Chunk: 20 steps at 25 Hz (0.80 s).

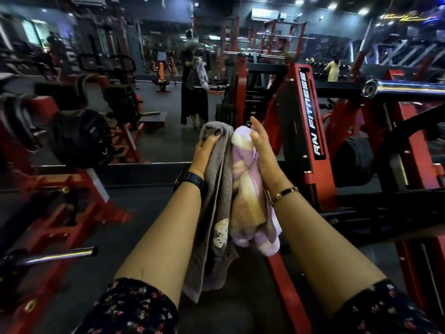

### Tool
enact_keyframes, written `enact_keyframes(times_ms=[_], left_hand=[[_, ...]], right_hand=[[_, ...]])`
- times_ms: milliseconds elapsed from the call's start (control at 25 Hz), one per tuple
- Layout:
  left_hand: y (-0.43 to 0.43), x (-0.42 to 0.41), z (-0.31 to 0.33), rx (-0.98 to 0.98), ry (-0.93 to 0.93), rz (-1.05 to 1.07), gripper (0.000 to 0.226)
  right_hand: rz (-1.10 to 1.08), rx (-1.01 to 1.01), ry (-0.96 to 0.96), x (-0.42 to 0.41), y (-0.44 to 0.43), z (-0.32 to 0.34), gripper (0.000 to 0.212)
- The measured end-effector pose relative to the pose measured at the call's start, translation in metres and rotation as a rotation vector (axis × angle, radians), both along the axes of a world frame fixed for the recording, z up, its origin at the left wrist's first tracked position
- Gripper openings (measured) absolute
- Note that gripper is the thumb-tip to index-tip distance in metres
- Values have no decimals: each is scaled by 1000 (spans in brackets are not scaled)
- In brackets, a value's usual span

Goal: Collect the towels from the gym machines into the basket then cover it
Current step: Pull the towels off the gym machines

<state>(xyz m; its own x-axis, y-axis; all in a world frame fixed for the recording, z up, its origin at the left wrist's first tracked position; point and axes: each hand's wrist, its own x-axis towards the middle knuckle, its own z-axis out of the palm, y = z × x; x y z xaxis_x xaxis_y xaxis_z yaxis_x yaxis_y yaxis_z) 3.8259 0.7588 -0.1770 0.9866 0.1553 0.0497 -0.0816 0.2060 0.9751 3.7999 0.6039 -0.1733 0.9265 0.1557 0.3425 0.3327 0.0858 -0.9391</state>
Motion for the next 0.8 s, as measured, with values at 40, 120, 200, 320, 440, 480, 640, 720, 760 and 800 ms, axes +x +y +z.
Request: enact_keyframes(times_ms=[40,120,200,320,440,480,640,720,760,800], left_hand=[[12,-5,-2,23,-1,8,38],[36,-18,-6,41,-18,56,47],[60,-31,-8,26,-58,109,35],[93,-48,-6,18,-74,194,15],[127,-63,-5,89,-79,359,12],[136,-67,-5,104,-88,396,11],[164,-88,-4,203,-103,574,13],[175,-107,-5,233,-81,724,7],[179,-116,-8,238,-78,787,11],[183,-127,-12,241,-61,844,18]], right_hand=[[37,-25,16,-2,13,-1,75],[87,-79,4,-4,40,-6,90],[150,-97,-10,-5,65,-8,90],[274,-75,-11,0,101,-10,86],[360,-125,-22,4,139,-9,82],[397,-125,-19,8,151,-11,81],[493,-78,-20,12,189,-13,56],[581,-53,-17,8,208,-14,44],[626,-53,-19,3,217,-14,43],[678,-52,-25,-2,226,-17,46]])
